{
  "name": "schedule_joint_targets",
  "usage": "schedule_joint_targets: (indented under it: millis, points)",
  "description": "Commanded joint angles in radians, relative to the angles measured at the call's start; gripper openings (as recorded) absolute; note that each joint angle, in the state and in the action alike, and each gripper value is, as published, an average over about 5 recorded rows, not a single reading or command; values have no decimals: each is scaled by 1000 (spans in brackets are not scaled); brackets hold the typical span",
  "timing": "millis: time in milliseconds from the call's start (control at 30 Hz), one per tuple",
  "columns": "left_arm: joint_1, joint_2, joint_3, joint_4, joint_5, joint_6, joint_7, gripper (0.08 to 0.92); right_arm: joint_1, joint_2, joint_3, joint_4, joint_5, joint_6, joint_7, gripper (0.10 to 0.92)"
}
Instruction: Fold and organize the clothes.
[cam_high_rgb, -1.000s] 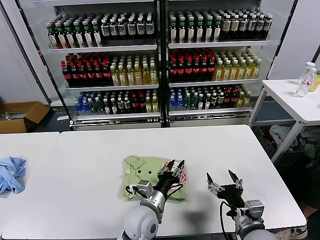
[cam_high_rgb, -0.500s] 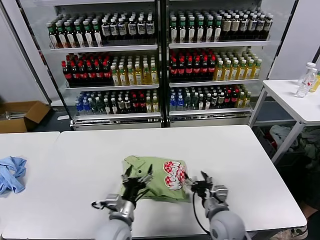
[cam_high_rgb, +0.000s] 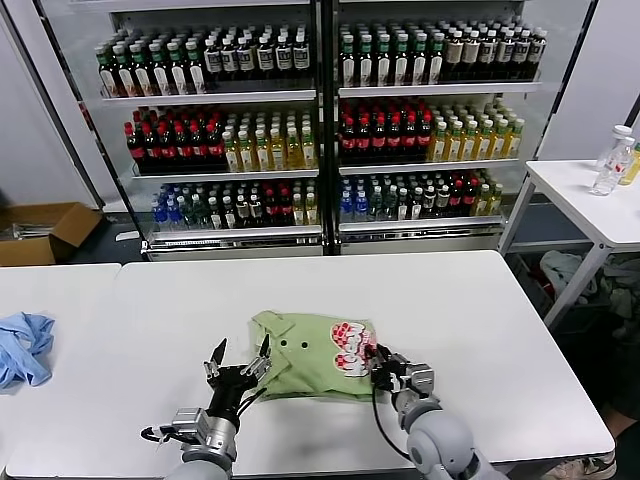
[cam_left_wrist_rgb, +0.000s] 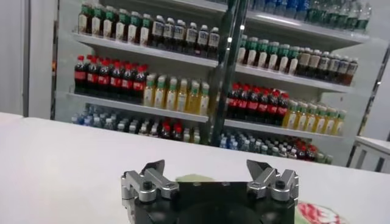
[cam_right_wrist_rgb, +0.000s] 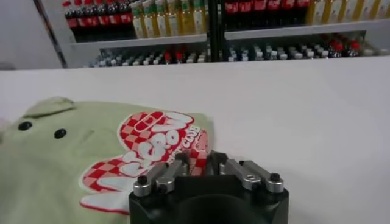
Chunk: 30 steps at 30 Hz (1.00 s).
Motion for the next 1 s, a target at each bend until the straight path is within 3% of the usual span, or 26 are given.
schedule_joint_targets:
  millis: [33,200,300,633,1000]
  points:
    - [36,12,-23,-25,9,-12,-5,823,31,-204,91,-19,-69,36,-59,273]
    - [37,15,-18,-33,11,-11,-4,822,0,-187,112,65,-141,88,-71,139]
    - [41,21,-19,-43,12,-10,-3,823,-51,-153,130,134,-190,156,-54,137]
    - [77,38,-30,-92,15,-13,0,823,-352,-89,259,349,-271,317,-23,404]
    - [113,51,-27,-143,21,-6,5,823,-508,-50,319,452,-302,359,-28,716]
